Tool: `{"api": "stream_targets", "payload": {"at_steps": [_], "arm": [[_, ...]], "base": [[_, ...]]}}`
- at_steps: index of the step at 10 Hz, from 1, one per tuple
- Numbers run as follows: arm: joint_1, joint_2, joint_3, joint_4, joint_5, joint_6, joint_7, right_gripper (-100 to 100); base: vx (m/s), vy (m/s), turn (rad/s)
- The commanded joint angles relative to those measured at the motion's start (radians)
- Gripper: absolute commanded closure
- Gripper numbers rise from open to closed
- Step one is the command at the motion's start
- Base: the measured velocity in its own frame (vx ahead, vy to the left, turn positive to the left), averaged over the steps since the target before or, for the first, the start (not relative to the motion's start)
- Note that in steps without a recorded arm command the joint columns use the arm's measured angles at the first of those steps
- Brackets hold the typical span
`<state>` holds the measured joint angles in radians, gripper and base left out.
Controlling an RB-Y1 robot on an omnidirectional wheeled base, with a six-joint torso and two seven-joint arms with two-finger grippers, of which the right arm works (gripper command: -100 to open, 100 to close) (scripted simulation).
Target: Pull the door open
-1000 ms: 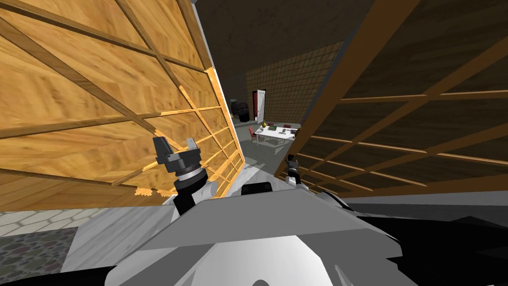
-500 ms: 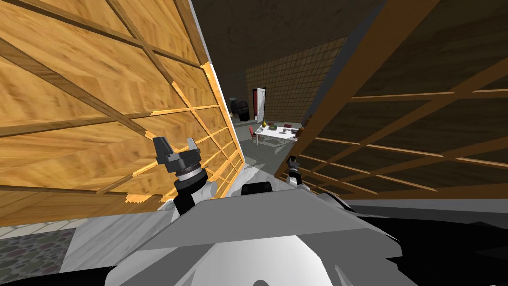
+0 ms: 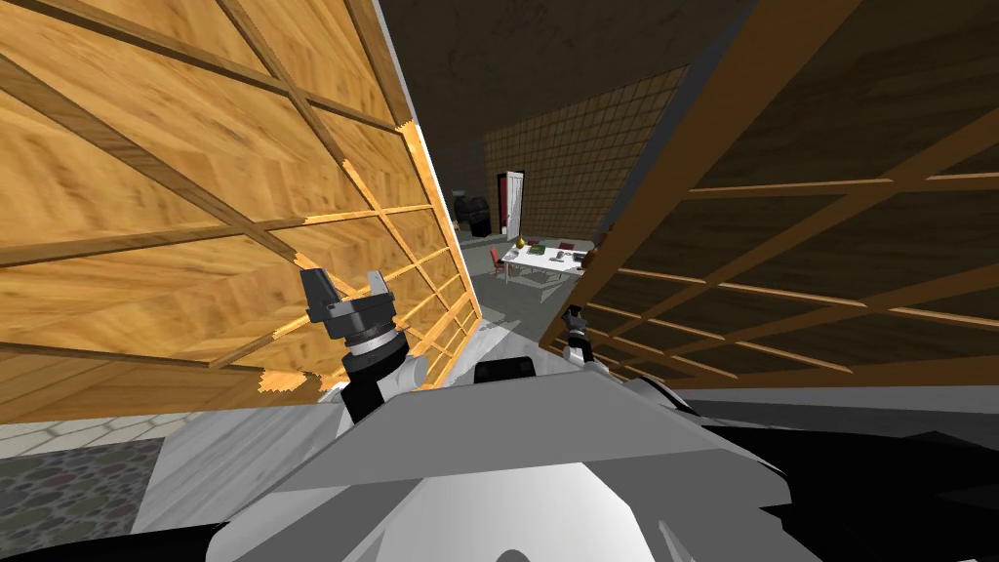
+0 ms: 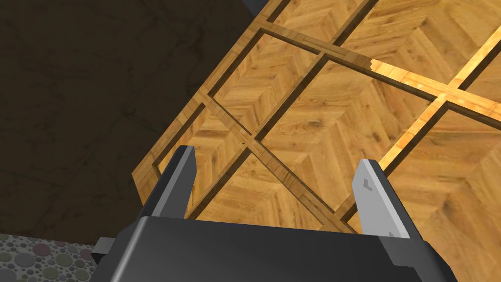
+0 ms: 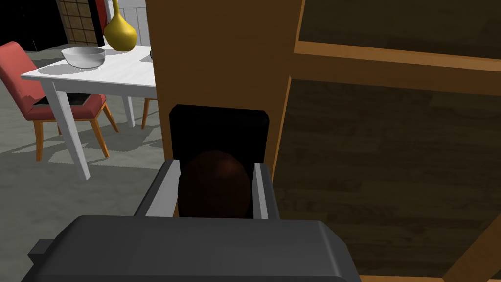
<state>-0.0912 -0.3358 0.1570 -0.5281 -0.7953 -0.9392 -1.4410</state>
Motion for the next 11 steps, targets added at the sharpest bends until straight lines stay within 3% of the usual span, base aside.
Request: {"api": "stream_targets", "payload": {"at_steps": [1,8,9,11], "arm": [[0.006,0.001,0.017,-0.005,0.009,0.002,-0.011,100],[0.012,-0.017,0.099,-0.038,0.056,0.012,-0.061,100],[0.027,-0.015,0.085,-0.062,0.047,0.023,-0.041,100],[0.037,-0.026,0.117,-0.074,0.063,0.019,-0.064,100]], "base": [[-0.195,-0.015,0.054],[-0.207,0.000,0.049],[-0.100,0.002,0.017],[-0.185,-0.018,0.073]]}}
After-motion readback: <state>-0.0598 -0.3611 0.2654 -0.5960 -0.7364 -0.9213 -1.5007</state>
